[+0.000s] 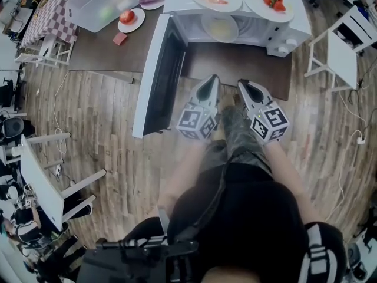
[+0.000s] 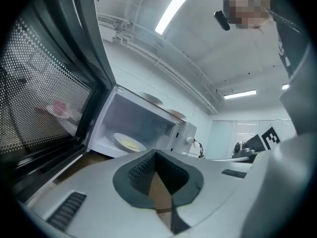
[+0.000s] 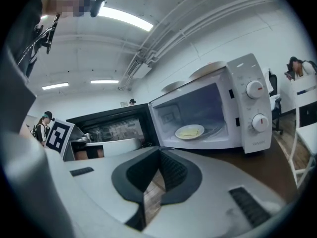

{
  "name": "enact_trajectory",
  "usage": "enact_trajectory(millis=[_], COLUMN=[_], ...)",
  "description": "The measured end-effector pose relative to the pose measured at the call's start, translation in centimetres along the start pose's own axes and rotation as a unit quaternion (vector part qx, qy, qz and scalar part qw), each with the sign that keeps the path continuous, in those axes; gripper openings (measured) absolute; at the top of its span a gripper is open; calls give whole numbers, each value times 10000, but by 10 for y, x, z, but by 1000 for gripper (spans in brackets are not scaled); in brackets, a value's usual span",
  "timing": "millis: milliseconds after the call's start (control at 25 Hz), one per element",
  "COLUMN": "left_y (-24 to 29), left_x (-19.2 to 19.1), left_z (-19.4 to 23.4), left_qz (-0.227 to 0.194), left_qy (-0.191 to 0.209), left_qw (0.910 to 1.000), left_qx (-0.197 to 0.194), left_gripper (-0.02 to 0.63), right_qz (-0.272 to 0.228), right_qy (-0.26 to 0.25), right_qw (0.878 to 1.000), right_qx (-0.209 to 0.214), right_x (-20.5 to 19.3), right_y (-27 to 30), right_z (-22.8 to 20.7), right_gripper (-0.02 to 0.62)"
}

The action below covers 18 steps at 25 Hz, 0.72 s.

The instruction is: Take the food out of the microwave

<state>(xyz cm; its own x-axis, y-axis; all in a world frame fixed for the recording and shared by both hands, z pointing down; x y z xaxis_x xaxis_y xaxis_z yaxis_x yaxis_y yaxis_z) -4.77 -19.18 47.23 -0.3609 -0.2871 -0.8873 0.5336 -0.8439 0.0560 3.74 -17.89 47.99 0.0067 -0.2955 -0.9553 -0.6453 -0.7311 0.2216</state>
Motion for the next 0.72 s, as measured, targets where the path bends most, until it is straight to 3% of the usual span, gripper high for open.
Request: enact_trajectory(millis=[360,720], left_y=[25,54], left_x=[13,13], left_z=[17,31], left_qz=[-76,-21], left_qy=[76,17], left_qw=[9999,9998], left_qx=[104,181], left_gripper=[-9,-9], right_qz=[-6,142], right_qy=[-188,334], right_qw=[9997,9992], right_qx=[157,193], right_x=[14,9], right_y=[32,59], right_z=[-12,-31], right_gripper=[2,2])
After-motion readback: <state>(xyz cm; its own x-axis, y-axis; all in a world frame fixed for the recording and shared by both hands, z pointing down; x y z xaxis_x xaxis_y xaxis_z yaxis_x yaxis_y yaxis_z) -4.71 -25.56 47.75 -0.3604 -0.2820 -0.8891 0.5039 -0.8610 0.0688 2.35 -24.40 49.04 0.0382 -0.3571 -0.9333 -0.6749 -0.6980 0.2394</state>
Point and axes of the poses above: the fingertips, and each gripper's own axes: y forward along the fingers, z to its left, x out of its top, the point moved 1 cm from there along -y, backward along the fingers, and after that the axes turned 5 degrees about -y, right-handed, at the moved point
